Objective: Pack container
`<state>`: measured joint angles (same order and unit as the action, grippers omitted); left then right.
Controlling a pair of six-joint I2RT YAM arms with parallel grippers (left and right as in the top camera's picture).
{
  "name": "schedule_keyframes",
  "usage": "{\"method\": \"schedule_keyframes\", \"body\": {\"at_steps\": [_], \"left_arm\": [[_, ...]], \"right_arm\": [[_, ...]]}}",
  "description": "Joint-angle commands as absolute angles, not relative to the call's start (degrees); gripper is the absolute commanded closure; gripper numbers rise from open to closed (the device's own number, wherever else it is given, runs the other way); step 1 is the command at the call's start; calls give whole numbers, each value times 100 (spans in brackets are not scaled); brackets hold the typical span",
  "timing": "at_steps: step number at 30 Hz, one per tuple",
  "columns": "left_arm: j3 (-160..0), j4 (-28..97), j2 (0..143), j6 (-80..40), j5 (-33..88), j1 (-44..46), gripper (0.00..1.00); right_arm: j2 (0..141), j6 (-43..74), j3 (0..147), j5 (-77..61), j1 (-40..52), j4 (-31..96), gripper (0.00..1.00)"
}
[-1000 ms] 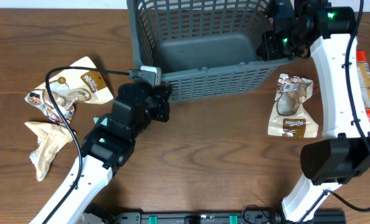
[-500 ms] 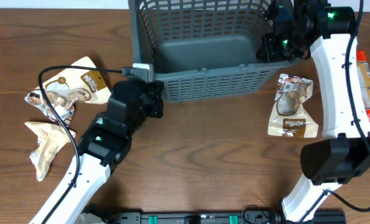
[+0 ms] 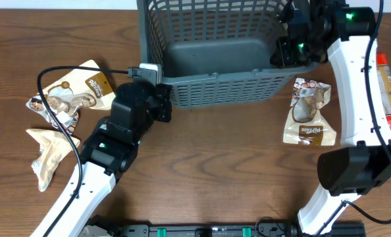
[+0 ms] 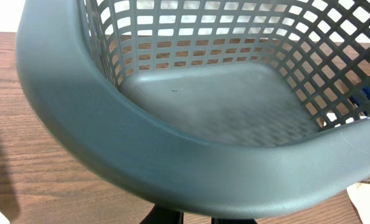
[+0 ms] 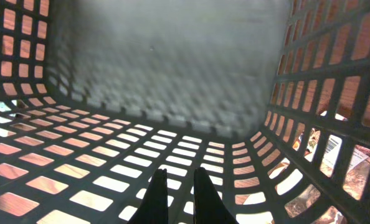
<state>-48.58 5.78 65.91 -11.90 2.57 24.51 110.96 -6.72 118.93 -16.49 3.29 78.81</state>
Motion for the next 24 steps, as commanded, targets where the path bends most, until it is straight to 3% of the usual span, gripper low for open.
{"method": "schedule_keyframes", "body": {"at_steps": [1,24], "left_arm": [[-5048,545,6628,-1050,187,2427,94],[-5050,526,6635,-753,187,2263,94]], "right_arm": [[11166,-735,11869,-1695,467,7931,99],[11166,-735,11869,-1693,534,8128,99]]}}
